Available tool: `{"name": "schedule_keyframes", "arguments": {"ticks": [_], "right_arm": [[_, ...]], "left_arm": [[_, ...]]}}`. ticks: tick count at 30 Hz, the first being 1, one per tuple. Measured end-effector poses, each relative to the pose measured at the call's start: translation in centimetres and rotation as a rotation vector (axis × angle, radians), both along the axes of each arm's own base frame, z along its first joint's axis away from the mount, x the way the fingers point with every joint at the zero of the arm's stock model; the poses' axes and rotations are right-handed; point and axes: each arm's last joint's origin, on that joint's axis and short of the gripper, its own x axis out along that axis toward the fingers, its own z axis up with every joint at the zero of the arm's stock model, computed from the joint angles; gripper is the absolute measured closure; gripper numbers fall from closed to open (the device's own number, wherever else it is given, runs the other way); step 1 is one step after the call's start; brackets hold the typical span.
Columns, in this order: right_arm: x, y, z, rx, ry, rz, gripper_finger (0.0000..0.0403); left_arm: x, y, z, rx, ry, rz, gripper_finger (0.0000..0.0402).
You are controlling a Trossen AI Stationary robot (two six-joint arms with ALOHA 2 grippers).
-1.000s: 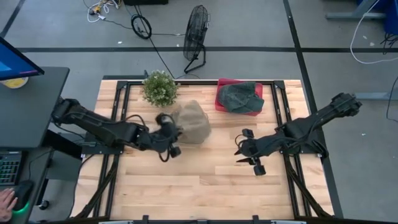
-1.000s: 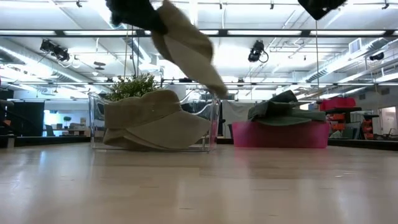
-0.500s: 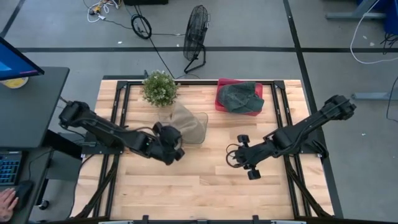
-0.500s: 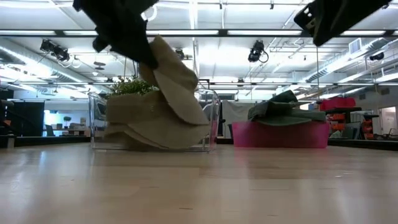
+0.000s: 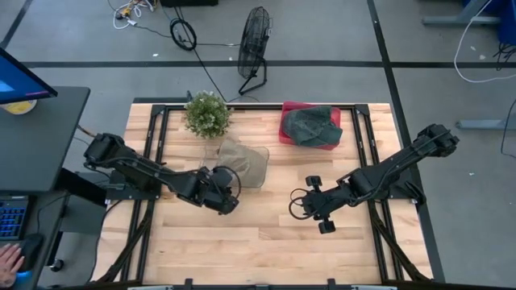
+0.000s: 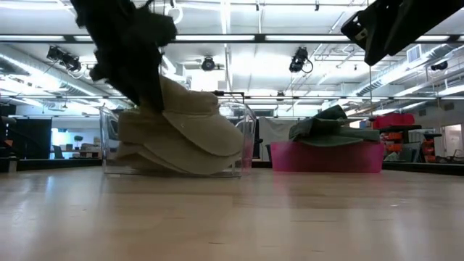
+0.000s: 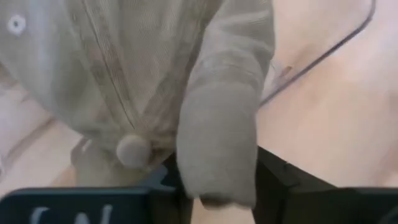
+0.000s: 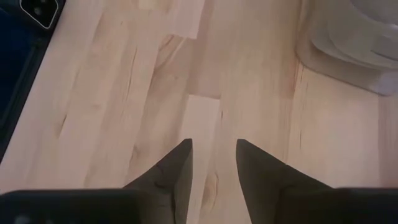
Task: Pick & Place hat
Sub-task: Put the brown cap into the transparent bin, then return to Home Position
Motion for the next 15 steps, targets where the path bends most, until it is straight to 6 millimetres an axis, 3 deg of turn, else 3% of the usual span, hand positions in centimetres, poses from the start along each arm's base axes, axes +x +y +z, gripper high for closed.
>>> {"name": "schedule_keyframes", "arguments": {"ticks": [5, 9, 15], "right_arm": [[0.0, 0.0, 0.0, 0.006, 0.000, 0.004, 0.0277], [0.1, 0.0, 0.3, 0.012, -0.012, 0.002, 0.0277], [-0.2, -0.2, 3.4, 0.021, -0.083, 0.033, 0.0277]], "left_arm": [[-0.8, -0.9, 4.4, -0.094, -0.016, -0.114, 0.0246], [-2.2, -1.4, 8.4, -0.100, 0.012, -0.153, 0.0242], [-4.7, -1.3, 13.5, 0.043, 0.006, -0.198, 0.0264]]}}
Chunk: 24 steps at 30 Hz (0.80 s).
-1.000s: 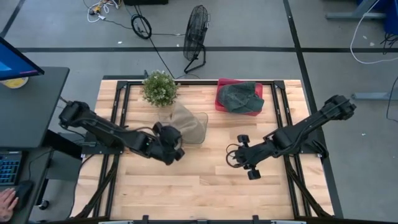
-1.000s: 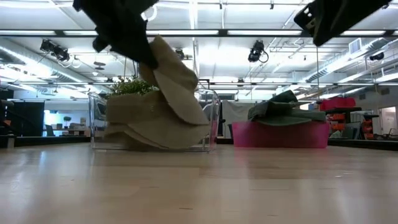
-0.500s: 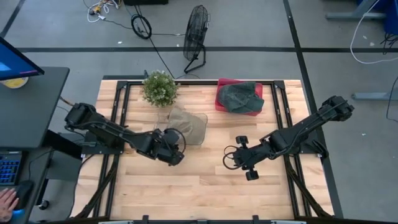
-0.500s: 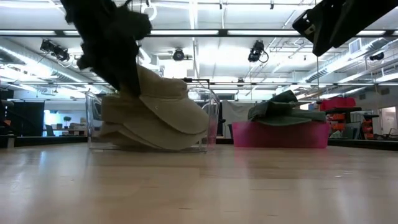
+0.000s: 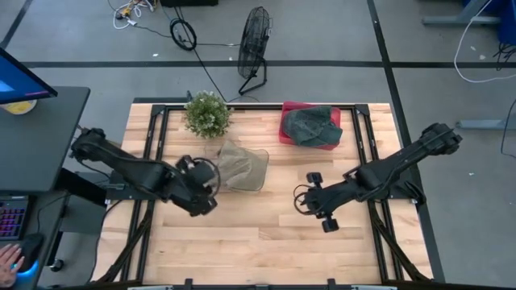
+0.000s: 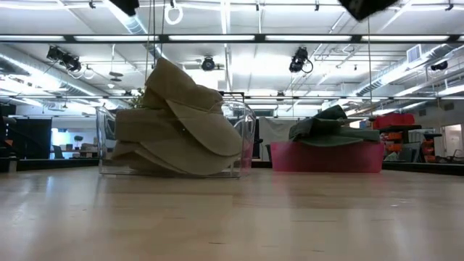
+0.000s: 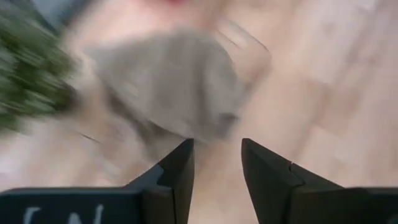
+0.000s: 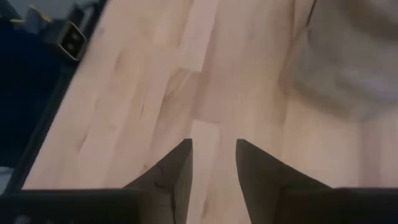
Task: Pick & Place hat
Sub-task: Return to Home Position
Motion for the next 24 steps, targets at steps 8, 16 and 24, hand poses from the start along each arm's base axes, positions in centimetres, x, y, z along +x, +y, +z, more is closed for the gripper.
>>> {"name": "schedule_keyframes", "arguments": {"ticks": [8, 16, 24], "right_arm": [[-4.1, -2.9, 5.6, -0.058, -0.244, 0.115, 0.0277], [-8.4, -7.0, 6.4, -0.102, -0.508, 0.065, 0.0277], [-11.2, -9.8, 1.7, -0.086, -0.660, -0.104, 0.0277]], "left_arm": [[-5.2, 2.8, 3.5, 0.228, -0.119, 0.142, 0.0290], [-9.9, 5.6, 2.3, 0.265, -0.222, 0.152, 0.0301], [-11.5, 6.4, -5.0, 0.232, -0.343, 0.082, 0.0312]]}}
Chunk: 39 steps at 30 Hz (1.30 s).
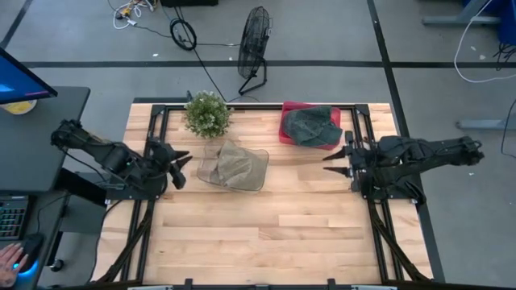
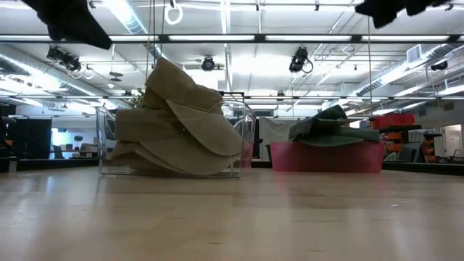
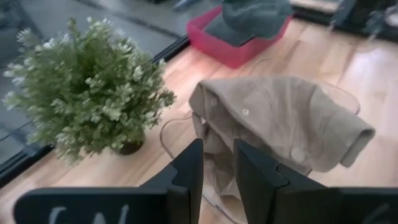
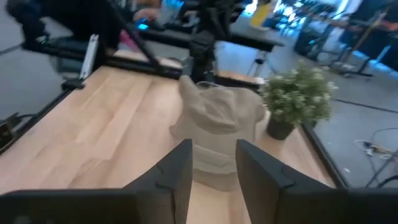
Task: Pick & Place hat
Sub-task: Return to Home Position
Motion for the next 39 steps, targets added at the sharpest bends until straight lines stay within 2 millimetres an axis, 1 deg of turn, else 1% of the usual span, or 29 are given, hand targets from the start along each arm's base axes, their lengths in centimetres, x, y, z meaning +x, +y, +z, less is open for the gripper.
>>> {"name": "schedule_keyframes", "arguments": {"ticks": [3, 6, 8, 12, 16, 19, 21, 25, 30, 33, 39], "right_arm": [[-1.1, -0.6, -1.2, 0.017, -0.037, -0.037, 0.0277], [-2.2, -0.9, -2.1, 0.037, -0.080, -0.061, 0.0277], [-2.6, -1.0, -2.8, 0.047, -0.140, -0.056, 0.0277], [-3.2, -0.9, -4.2, 0.051, -0.268, 0.007, 0.0277], [-3.5, -1.0, -5.6, 0.060, -0.317, 0.008, 0.0277], [-3.8, -1.0, -6.0, 0.043, -0.340, 0.008, 0.0277], [-4.1, -1.1, -5.9, 0.017, -0.369, -0.005, 0.0277], [-5.0, -1.3, -5.3, -0.022, -0.458, -0.054, 0.0277], [-4.9, -1.4, -5.7, 0.001, -0.421, -0.073, 0.0277], [-4.4, -1.3, -6.8, 0.029, -0.379, -0.072, 0.0277], [-3.7, -1.2, -8.5, 0.060, -0.359, -0.072, 0.0277]], "left_arm": [[-1.0, 0.6, -0.7, -0.001, -0.055, -0.029, 0.0312], [-2.3, 1.3, -0.8, 0.004, -0.101, -0.042, 0.0313], [-2.9, 1.7, -1.0, 0.020, -0.150, -0.043, 0.0313], [-3.0, 1.8, -2.2, 0.066, -0.244, -0.087, 0.0313], [-2.5, 1.5, -4.0, 0.113, -0.311, -0.134, 0.0313], [-2.2, 1.5, -5.5, 0.152, -0.334, -0.137, 0.0313], [-2.2, 1.8, -6.0, 0.197, -0.333, -0.125, 0.0313], [-2.7, 2.6, -5.9, 0.231, -0.353, -0.092, 0.0313], [-3.6, 3.3, -5.7, 0.234, -0.397, -0.157, 0.0313], [-3.8, 3.5, -6.7, 0.226, -0.409, -0.180, 0.0313], [-3.2, 3.5, -9.7, 0.235, -0.415, -0.200, 0.0313]]}}
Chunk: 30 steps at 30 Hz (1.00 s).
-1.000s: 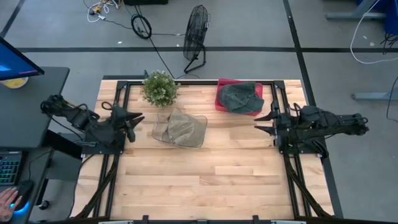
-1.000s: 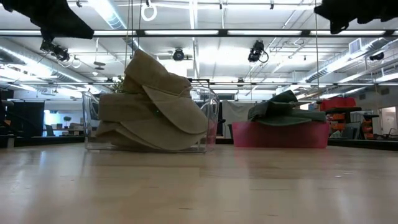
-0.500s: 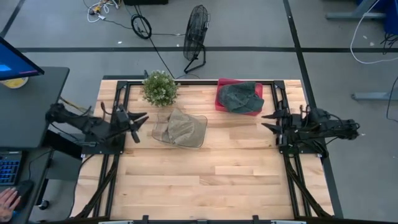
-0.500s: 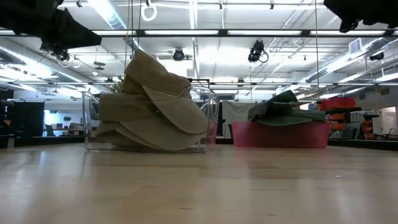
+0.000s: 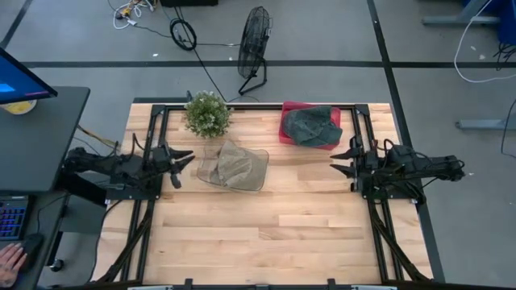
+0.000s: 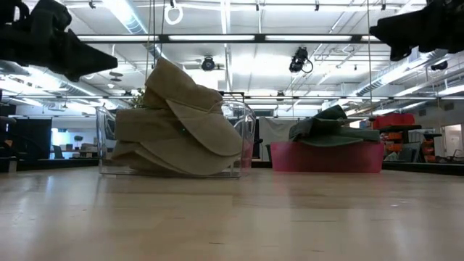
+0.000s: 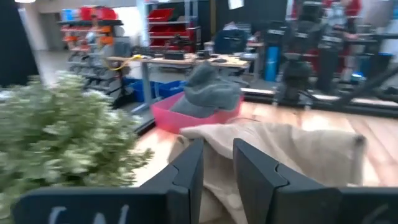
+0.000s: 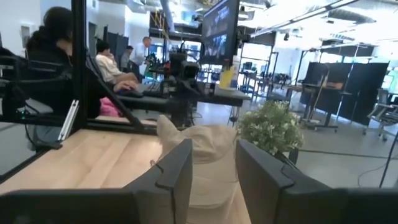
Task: Pick & Place hat
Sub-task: Return to Home Position
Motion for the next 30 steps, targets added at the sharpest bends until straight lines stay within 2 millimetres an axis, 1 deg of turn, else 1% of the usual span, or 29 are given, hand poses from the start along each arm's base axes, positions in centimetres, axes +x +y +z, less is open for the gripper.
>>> {"name": "schedule_keyframes", "arguments": {"ticks": [2, 5, 9, 14, 19, 24, 30], "right_arm": [[0.1, 0.0, -0.4, 0.004, 0.004, 0.000, 0.0277], [0.4, 0.0, -1.2, 0.026, 0.025, 0.002, 0.0277], [0.9, 0.1, -2.5, 0.064, 0.028, 0.007, 0.0277], [1.3, 0.1, -3.6, 0.066, -0.005, 0.011, 0.0277], [1.3, 0.2, -3.9, 0.079, 0.017, 0.021, 0.0277], [1.3, 0.2, -4.4, 0.057, 0.074, 0.024, 0.0277], [1.3, 0.2, -4.4, 0.103, 0.070, 0.030, 0.0277]], "left_arm": [[0.3, -0.1, -0.6, 0.031, -0.004, -0.042, 0.0313], [0.7, -0.2, -0.8, 0.069, -0.040, -0.104, 0.0313], [1.1, -0.1, -1.8, 0.064, -0.063, -0.132, 0.0313], [1.3, 0.1, -2.1, 0.036, -0.058, -0.174, 0.0313], [1.3, 0.0, -2.2, 0.075, -0.035, -0.226, 0.0313], [1.3, 0.0, -2.2, 0.029, -0.047, -0.229, 0.0313], [1.4, 0.0, -2.2, 0.026, -0.052, -0.229, 0.0313]]}}
